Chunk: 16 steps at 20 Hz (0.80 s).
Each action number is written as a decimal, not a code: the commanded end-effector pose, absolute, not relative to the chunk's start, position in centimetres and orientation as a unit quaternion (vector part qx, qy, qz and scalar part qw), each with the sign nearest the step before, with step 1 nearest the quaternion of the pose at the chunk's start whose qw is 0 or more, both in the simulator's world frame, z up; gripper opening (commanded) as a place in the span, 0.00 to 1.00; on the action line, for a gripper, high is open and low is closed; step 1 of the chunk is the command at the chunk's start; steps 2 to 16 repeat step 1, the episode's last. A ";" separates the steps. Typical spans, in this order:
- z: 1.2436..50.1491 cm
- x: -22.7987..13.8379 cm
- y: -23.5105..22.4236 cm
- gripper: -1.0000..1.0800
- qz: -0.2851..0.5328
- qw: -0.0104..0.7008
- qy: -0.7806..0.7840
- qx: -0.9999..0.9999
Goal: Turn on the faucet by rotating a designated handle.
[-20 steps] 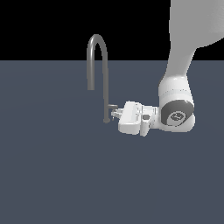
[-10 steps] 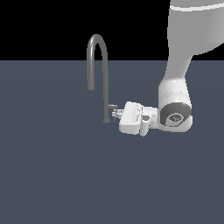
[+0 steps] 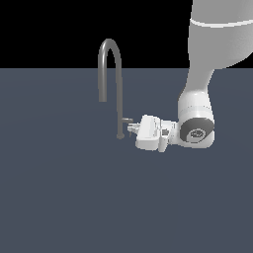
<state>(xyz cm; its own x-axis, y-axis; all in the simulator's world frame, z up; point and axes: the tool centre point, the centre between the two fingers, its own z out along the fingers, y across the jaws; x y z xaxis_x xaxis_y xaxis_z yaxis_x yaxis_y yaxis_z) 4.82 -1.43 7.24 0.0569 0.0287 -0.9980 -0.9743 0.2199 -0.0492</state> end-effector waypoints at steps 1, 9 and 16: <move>3.1 5.0 -1.4 0.00 0.431 0.561 0.559 -0.433; 3.1 5.0 -1.4 0.00 0.431 0.561 0.559 -0.433; 3.1 5.0 -1.4 0.00 0.431 0.561 0.559 -0.433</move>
